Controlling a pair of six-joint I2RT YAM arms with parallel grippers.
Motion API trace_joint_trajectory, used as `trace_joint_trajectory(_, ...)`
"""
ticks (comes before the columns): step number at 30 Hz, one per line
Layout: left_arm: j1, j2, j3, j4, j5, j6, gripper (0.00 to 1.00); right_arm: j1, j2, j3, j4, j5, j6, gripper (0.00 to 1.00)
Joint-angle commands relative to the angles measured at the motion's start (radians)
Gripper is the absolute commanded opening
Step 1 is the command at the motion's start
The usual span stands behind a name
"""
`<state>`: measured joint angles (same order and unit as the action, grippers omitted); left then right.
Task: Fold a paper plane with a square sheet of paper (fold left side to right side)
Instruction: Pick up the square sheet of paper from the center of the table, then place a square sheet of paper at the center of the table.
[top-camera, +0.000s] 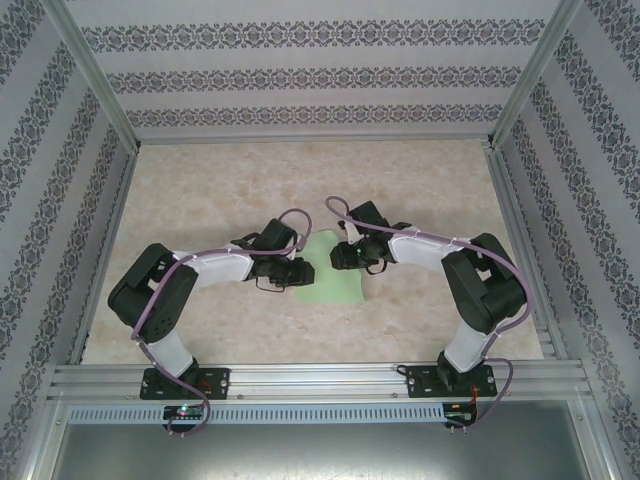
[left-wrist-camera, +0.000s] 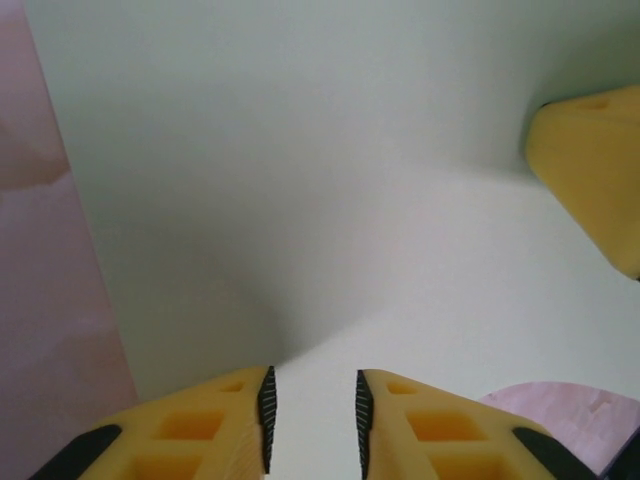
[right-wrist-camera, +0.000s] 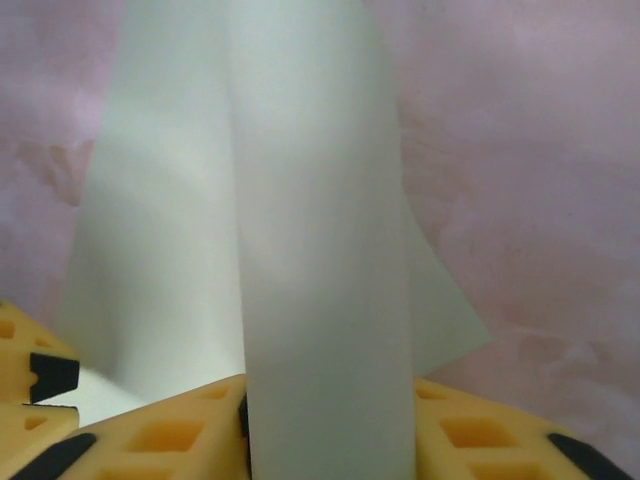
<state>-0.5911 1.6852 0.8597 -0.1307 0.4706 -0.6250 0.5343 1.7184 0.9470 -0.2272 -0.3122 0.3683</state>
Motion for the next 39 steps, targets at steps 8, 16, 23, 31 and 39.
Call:
trace_joint_trajectory(8, 0.197, -0.282, -0.020, -0.011, 0.121, 0.032, 0.53, -0.097, -0.201, -0.073, 0.116, -0.259, 0.017, 0.28)
trace_joint_trajectory(16, 0.302, -0.431, 0.004, 0.159, 0.332, 0.030, 0.87, -0.254, -0.427, -0.067, 0.158, -0.636, 0.007, 0.28)
trace_joint_trajectory(23, 0.302, -0.482, 0.042, 0.347, 0.484, 0.012, 0.94, -0.263, -0.576, 0.044, 0.094, -0.791, -0.027, 0.28)
trace_joint_trajectory(31, 0.263, -0.501, 0.049, 0.531, 0.581, -0.027, 0.96, -0.225, -0.623, 0.121, 0.101, -0.823, 0.034, 0.29)
trace_joint_trajectory(39, 0.214, -0.526, 0.045, 0.600, 0.588, -0.028, 0.86, -0.208, -0.627, 0.120, 0.143, -0.823, 0.086, 0.29)
